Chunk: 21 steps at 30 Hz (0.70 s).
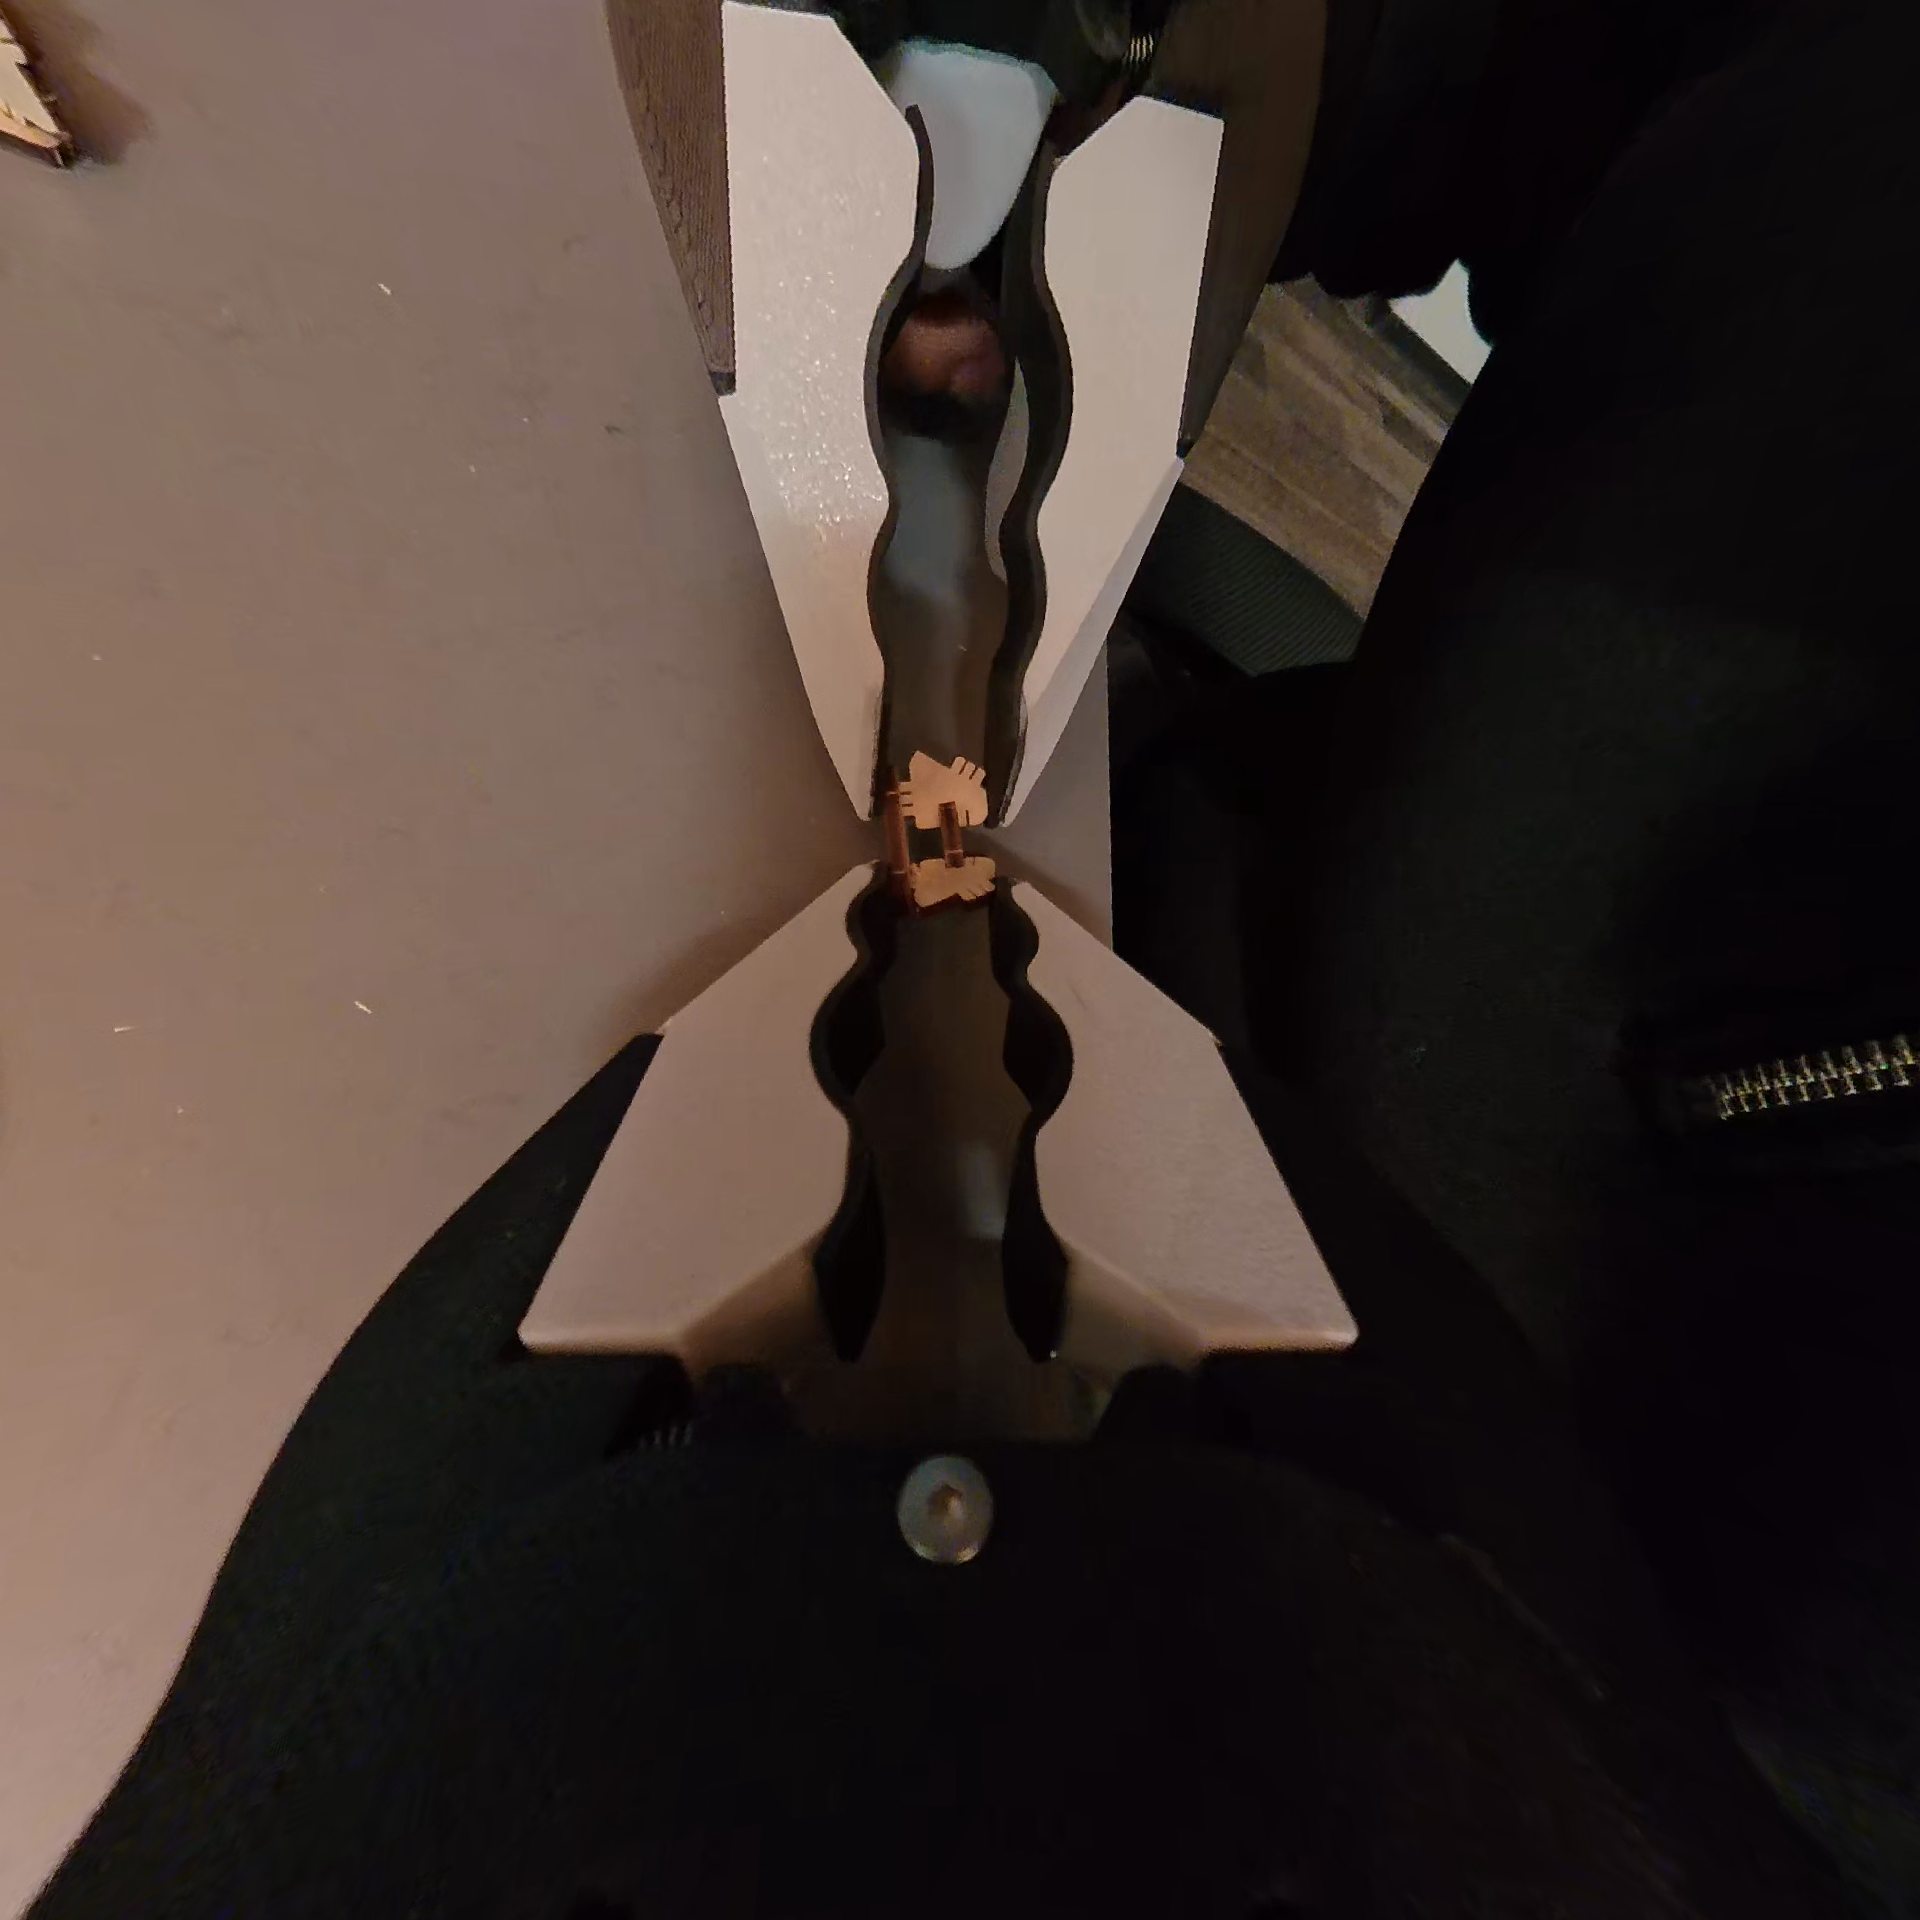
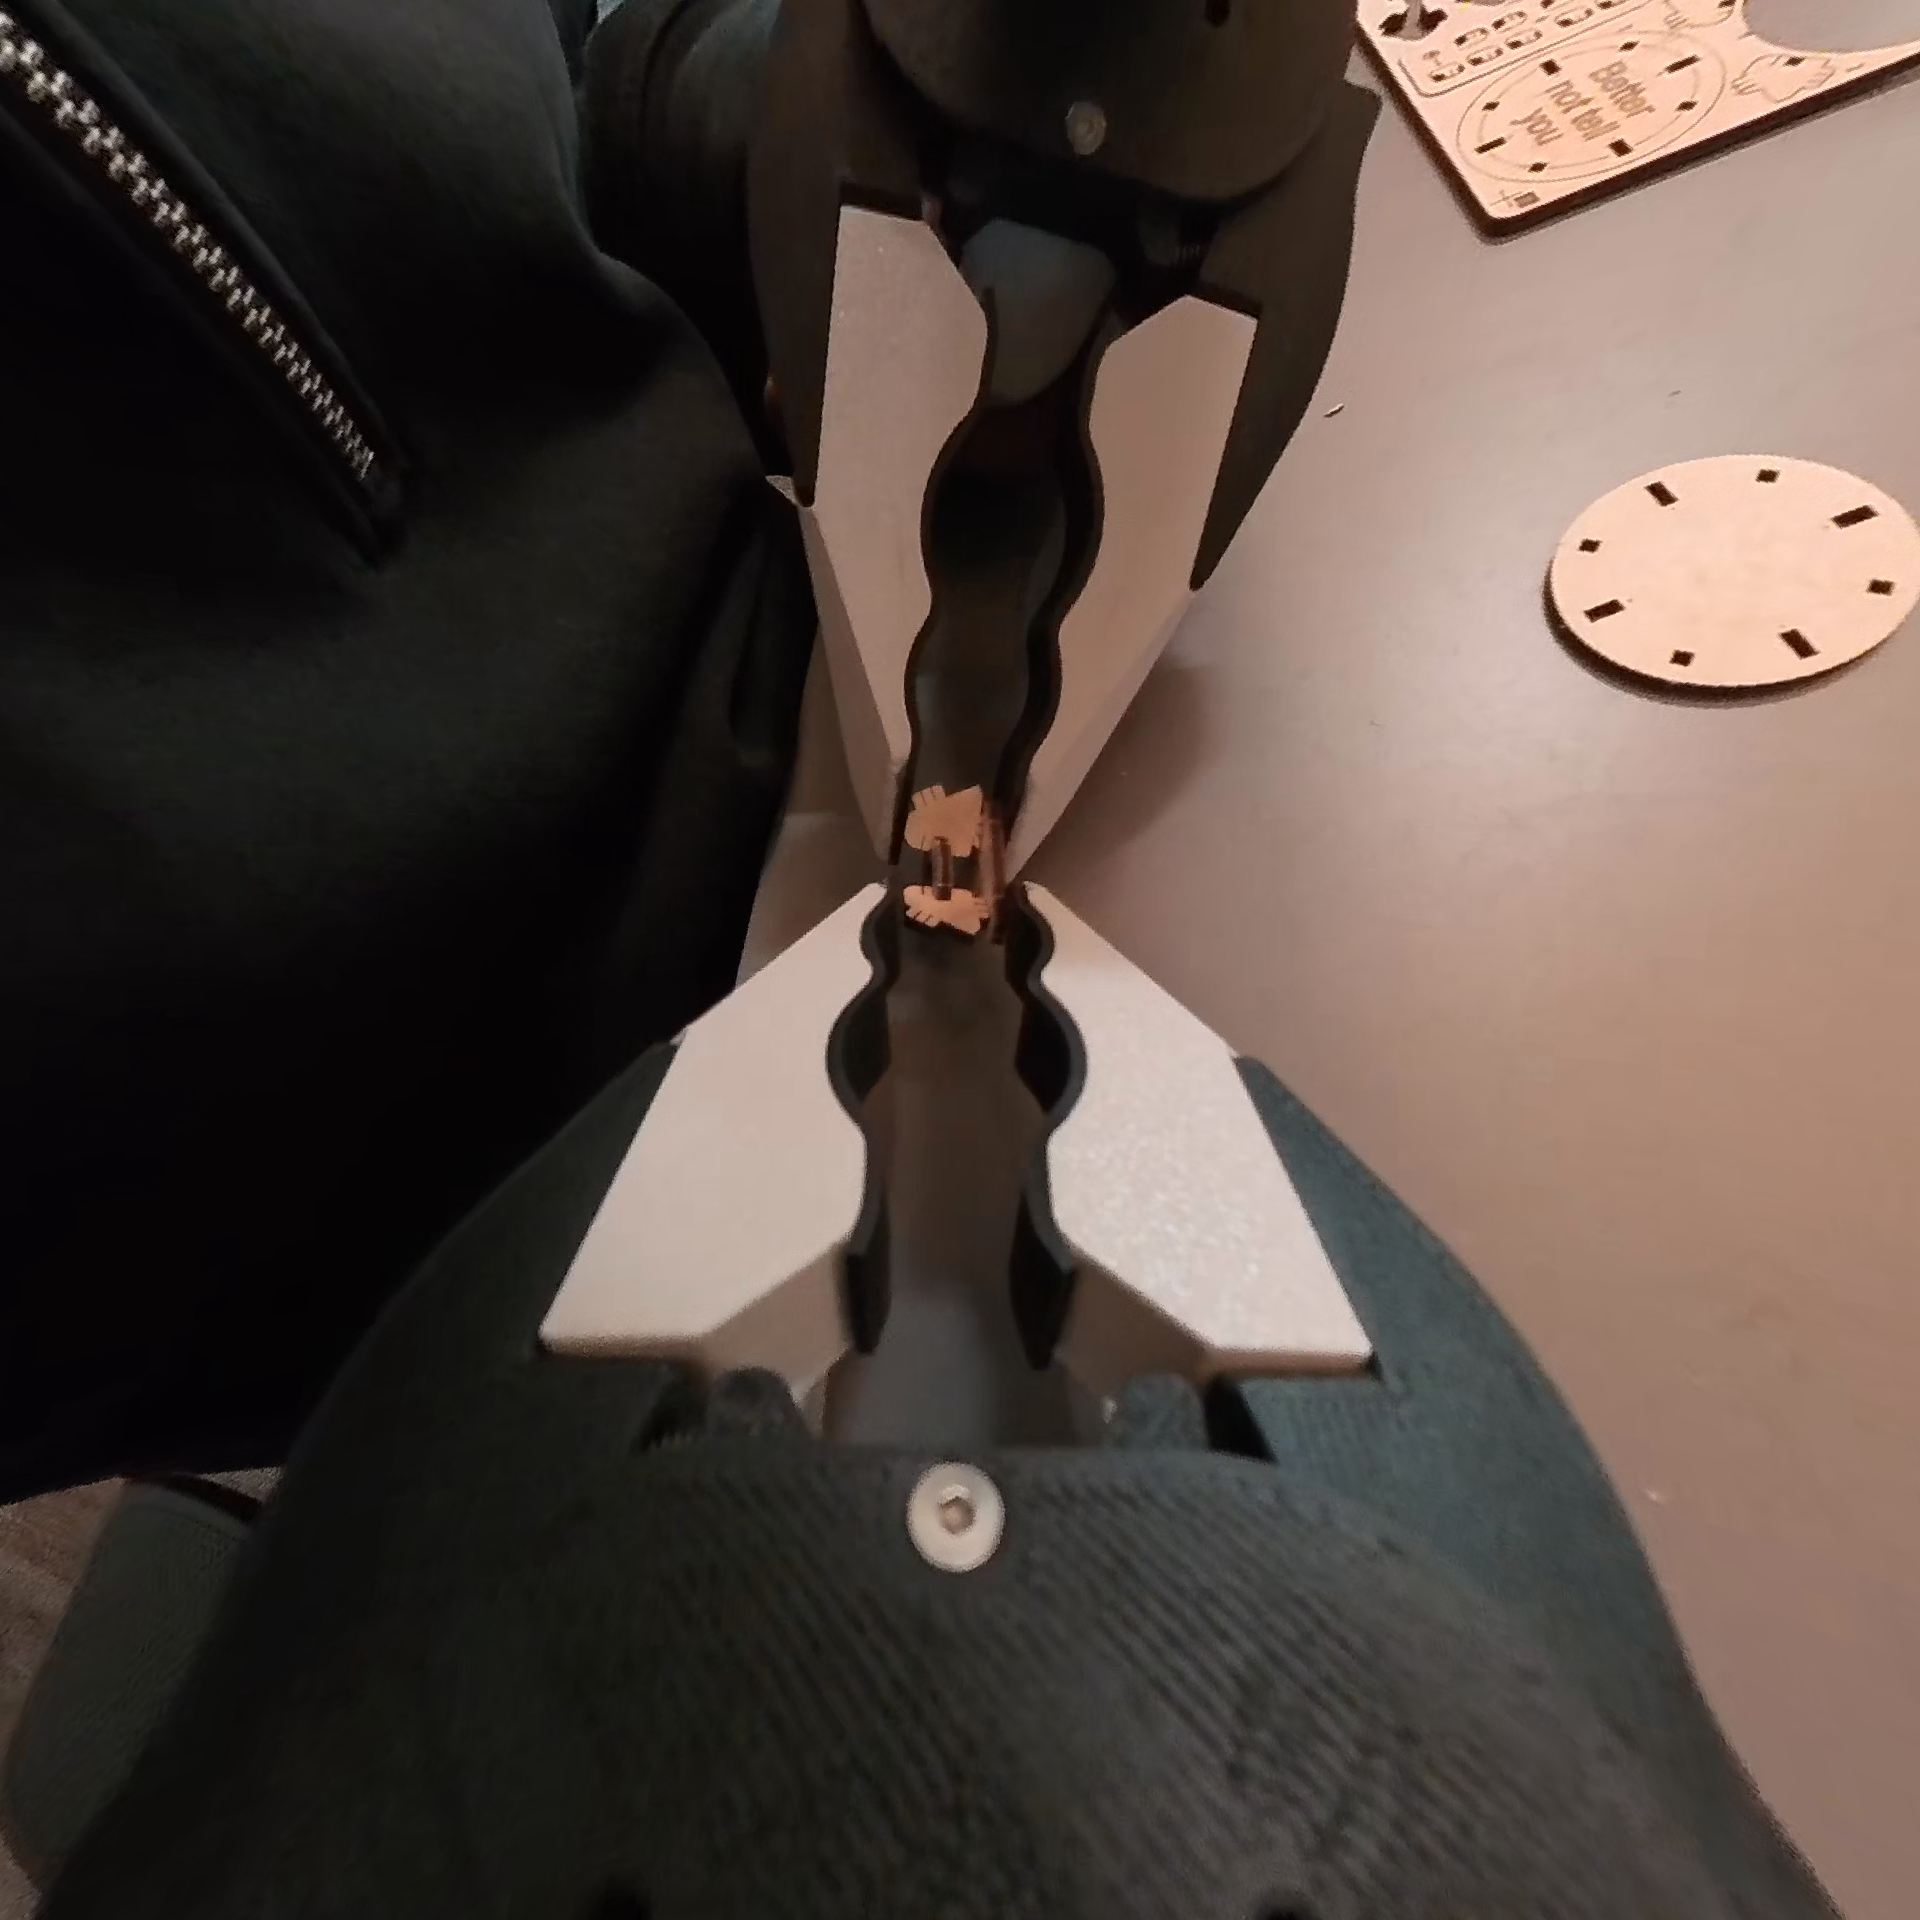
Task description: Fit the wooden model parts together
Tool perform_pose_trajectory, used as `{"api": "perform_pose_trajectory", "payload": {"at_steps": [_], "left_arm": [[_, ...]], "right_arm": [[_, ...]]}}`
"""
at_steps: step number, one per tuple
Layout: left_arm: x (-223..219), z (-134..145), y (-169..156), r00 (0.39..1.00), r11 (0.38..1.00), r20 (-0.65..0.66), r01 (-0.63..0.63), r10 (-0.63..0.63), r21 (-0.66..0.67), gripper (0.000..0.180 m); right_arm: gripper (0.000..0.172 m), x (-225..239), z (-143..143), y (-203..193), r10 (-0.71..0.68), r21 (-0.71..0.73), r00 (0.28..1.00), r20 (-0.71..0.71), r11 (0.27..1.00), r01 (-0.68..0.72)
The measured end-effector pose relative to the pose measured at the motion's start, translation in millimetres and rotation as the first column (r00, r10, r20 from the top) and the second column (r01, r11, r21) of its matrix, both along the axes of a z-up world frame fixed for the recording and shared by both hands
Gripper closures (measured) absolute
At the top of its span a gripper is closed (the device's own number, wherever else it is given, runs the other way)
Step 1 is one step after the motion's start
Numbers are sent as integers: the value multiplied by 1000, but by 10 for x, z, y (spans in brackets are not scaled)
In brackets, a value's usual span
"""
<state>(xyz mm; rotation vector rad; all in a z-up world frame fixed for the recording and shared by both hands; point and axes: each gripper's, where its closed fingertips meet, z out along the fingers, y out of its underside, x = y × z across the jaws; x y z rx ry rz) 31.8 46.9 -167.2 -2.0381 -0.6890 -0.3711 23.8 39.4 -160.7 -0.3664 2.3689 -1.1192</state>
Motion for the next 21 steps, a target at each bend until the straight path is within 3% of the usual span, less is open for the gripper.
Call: {"api": "perform_pose_trajectory", "payload": {"at_steps": [14, 19, 20, 21], "left_arm": [[31, 1, 14, 1000, 1000, 2, 31, -31, 3, 163], [-8, 11, -8, 1000, 1000, 6, 5, -5, 11, 163], [-3, 29, -5, 1000, 1000, 0, 8, -8, 22, 163], [-8, 41, -9, 1000, 1000, -3, 4, -4, 29, 163]], "right_arm": [[154, 35, -10, 21, 57, 44, 996, 74, 997, -60], [153, -7, 3, -16, 4, 36, 998, 69, 999, -7], [145, -19, 7, -23, -13, 38, 997, 70, 999, 11], [123, -36, 16, -28, -34, 43, 996, 79, 999, 31]]}}
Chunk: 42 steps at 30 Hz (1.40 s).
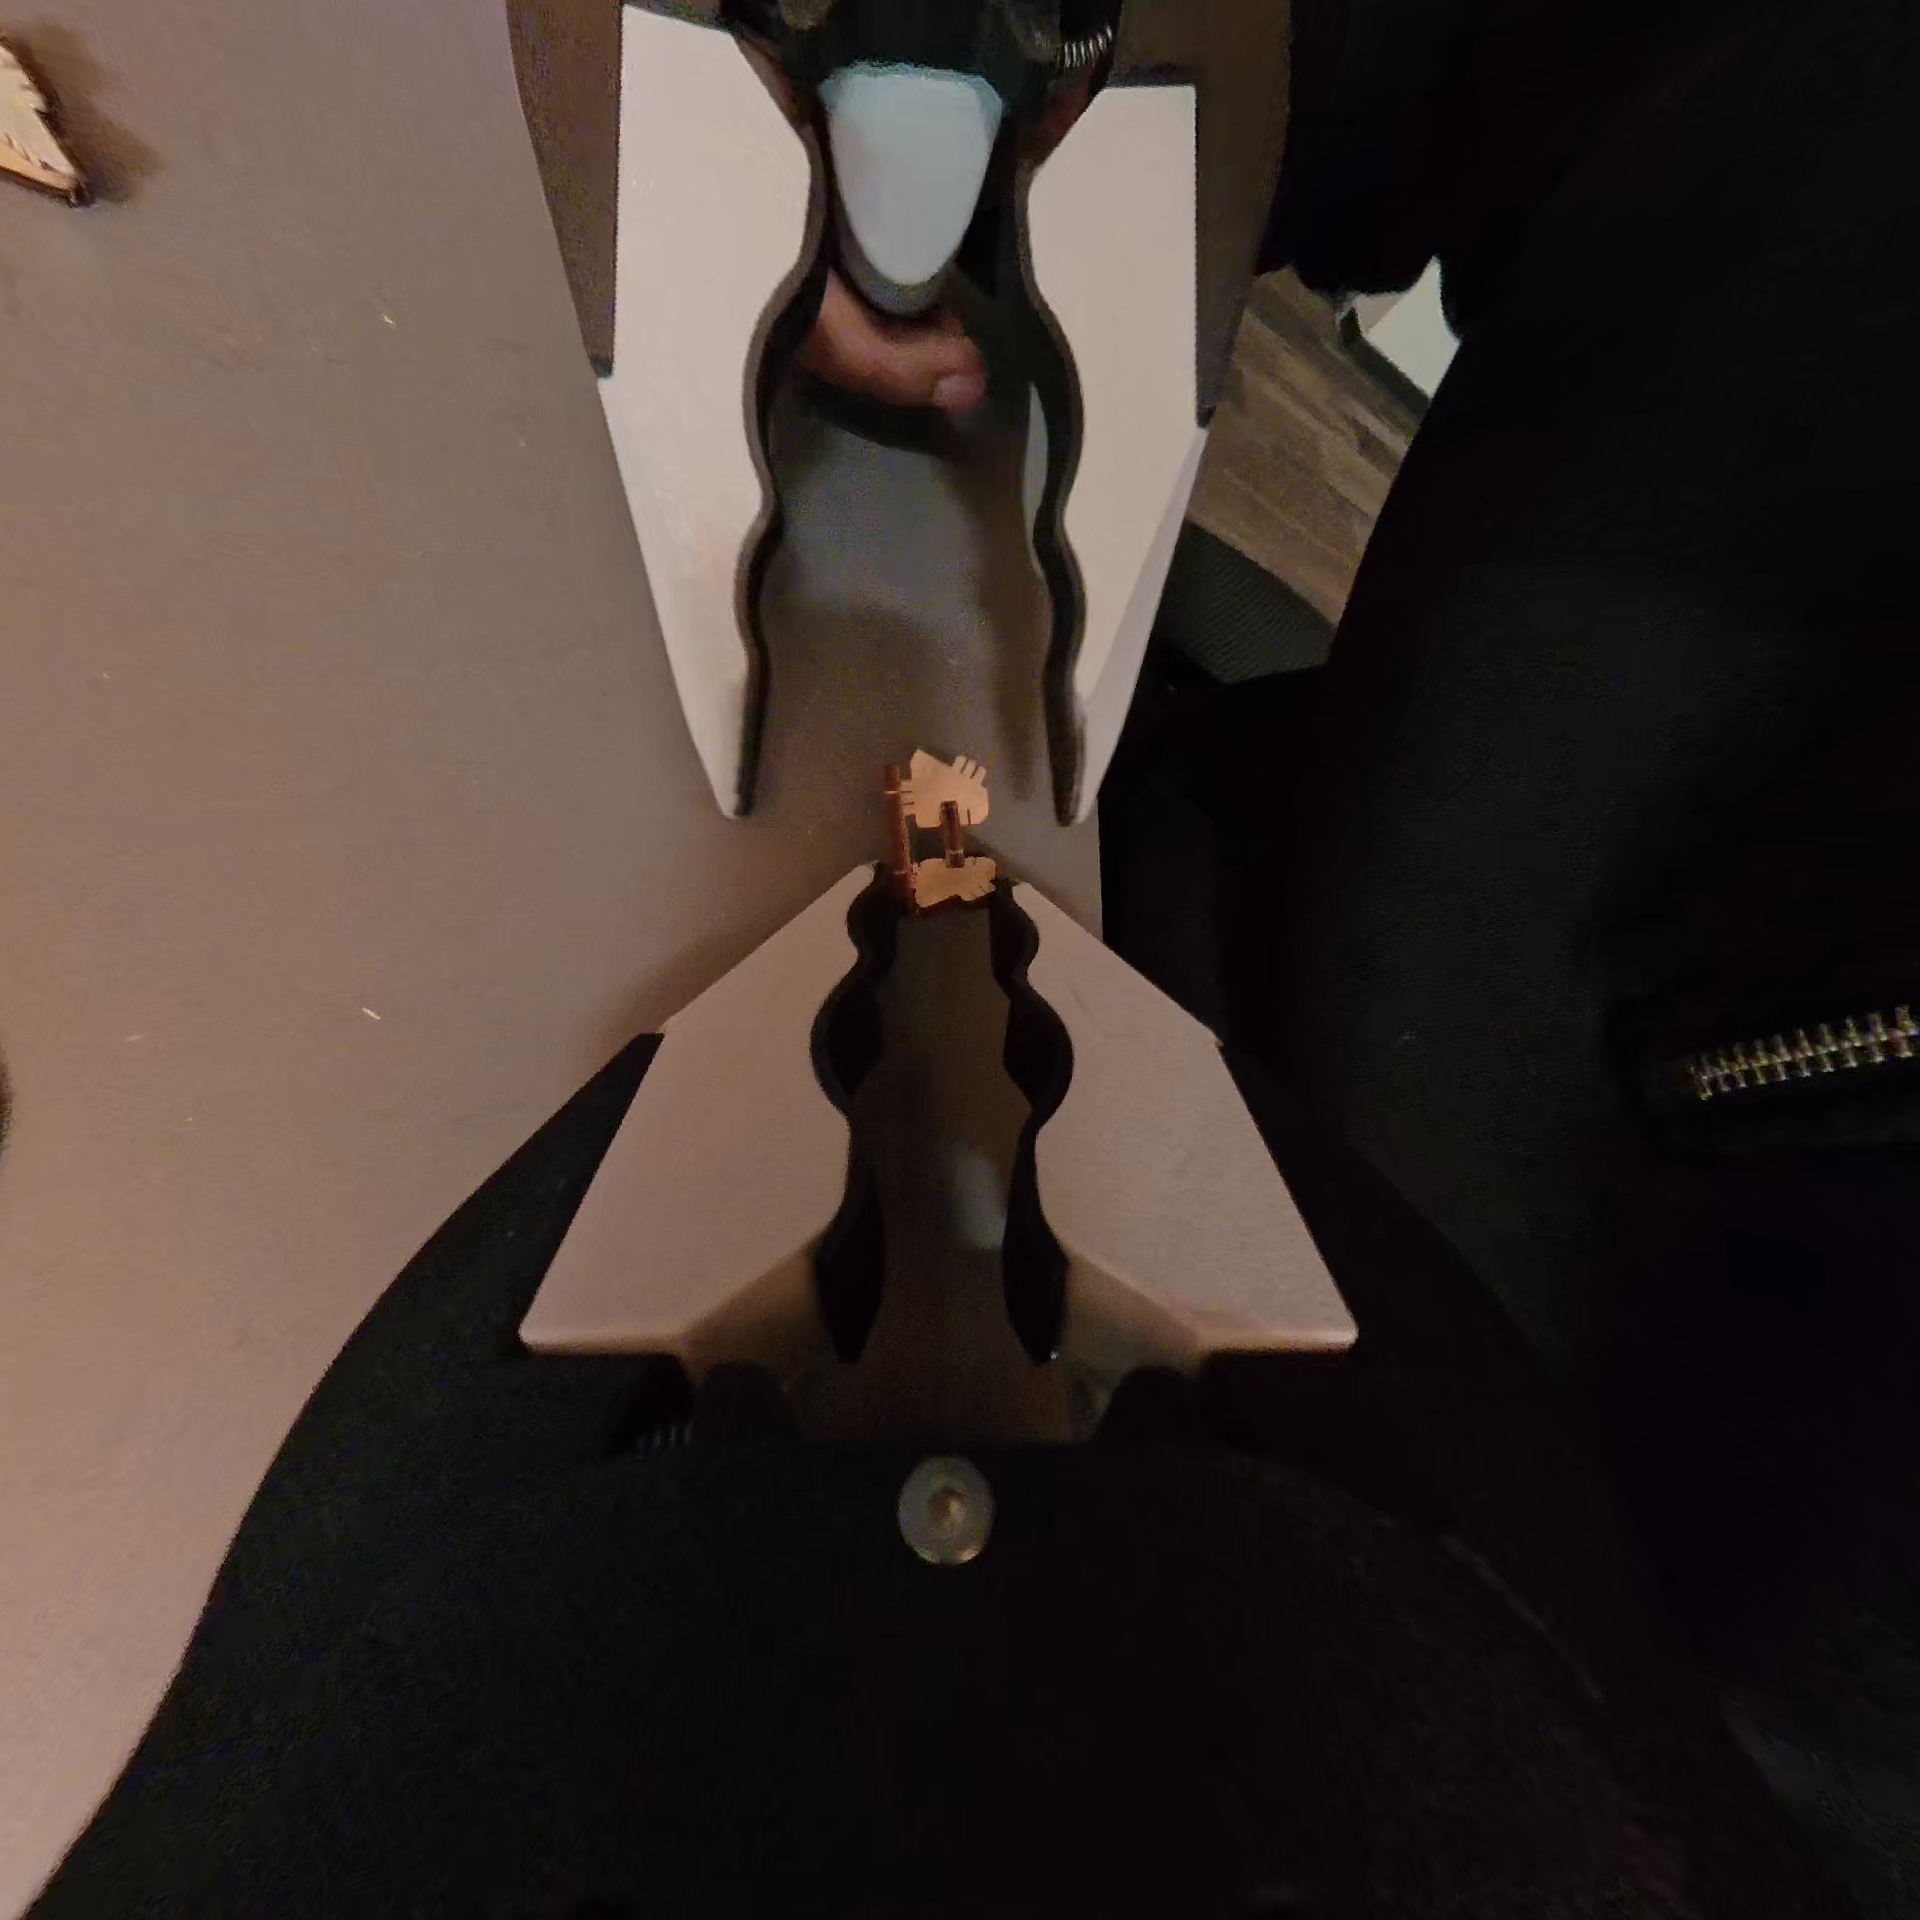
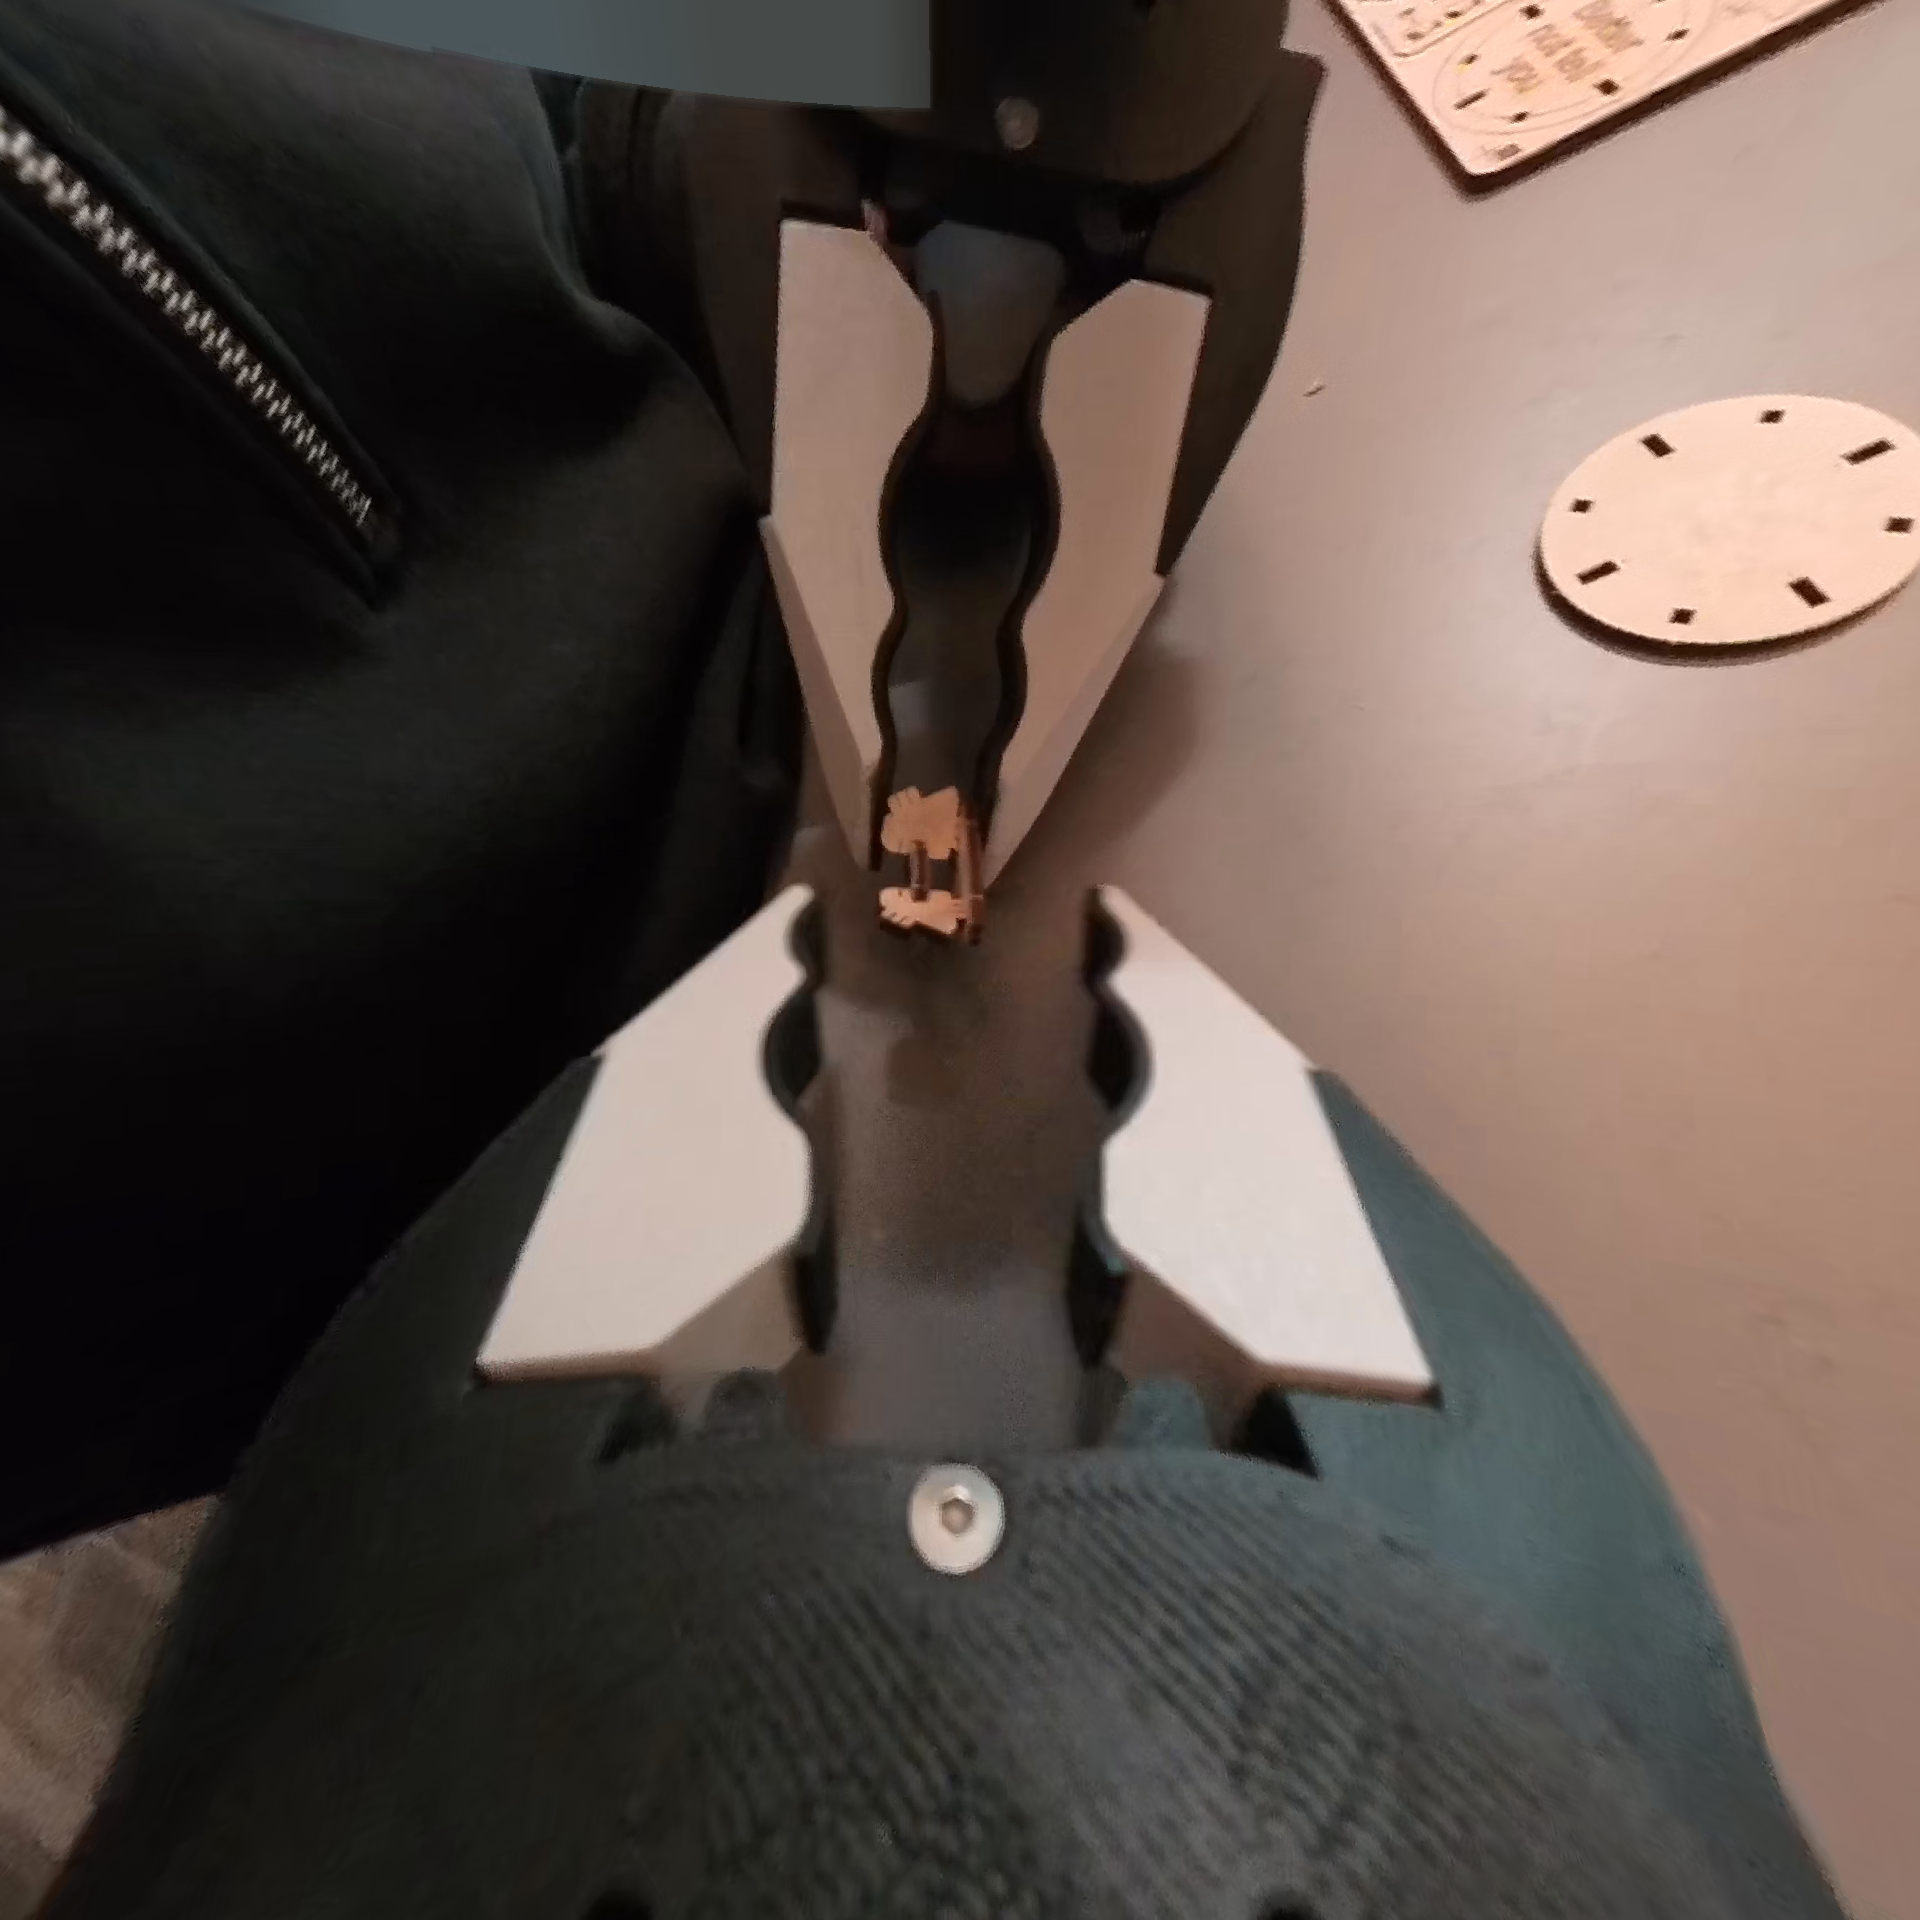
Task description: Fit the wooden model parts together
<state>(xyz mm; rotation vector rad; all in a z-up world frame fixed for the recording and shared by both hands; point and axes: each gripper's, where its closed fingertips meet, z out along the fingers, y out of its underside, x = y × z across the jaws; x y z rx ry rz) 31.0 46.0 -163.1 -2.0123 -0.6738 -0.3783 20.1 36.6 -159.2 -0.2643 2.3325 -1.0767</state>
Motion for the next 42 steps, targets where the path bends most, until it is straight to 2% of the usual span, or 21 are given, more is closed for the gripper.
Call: {"api": "perform_pose_trajectory", "payload": {"at_steps": [2, 7, 12, 14, 22, 33, 36, 39, 42], "left_arm": [[-18, 20, -11, 1000, 1000, 10, -12, 12, 19, 163], [-55, 69, -35, 999, 997, 27, -39, 37, 62, 163], [-75, 78, -41, 998, 996, 15, -54, 53, 64, 162], [-83, 77, -38, 998, 996, 0, -61, 61, 58, 163], [-118, 97, -45, 995, 994, -42, -92, 95, 55, 162], [-239, 222, -131, 980, 973, -51, -184, 192, 139, 162], [-331, 358, -248, 964, 941, -44, -244, 261, 233, 162], [-486, 543, -487, 924, 869, -30, -346, 381, 353, 163], [-716, 643, -914, 799, 749, -69, -526, 598, 403, 163]], "right_arm": [[112, -18, 66, 4, -35, -8, 998, 46, 999, 35], [116, -162, 184, 27, -182, -111, 982, 57, 976, 188], [122, -370, 476, 95, -365, -280, 921, 134, 878, 389], [123, -408, 534, 145, -419, -327, 900, 122, 839, 435], [124, -280, 476, 176, -468, -361, 883, -31, 829, 427], [119, -394, 493, 169, -530, -373, 848, -31, 793, 482], [119, -522, 503, 85, -582, -395, 811, -63, 761, 515], [115, -677, 455, -133, -617, -393, 776, -129, 750, 531], [113, -794, 353, -461, -604, -349, 771, -201, 780, 520]]}}
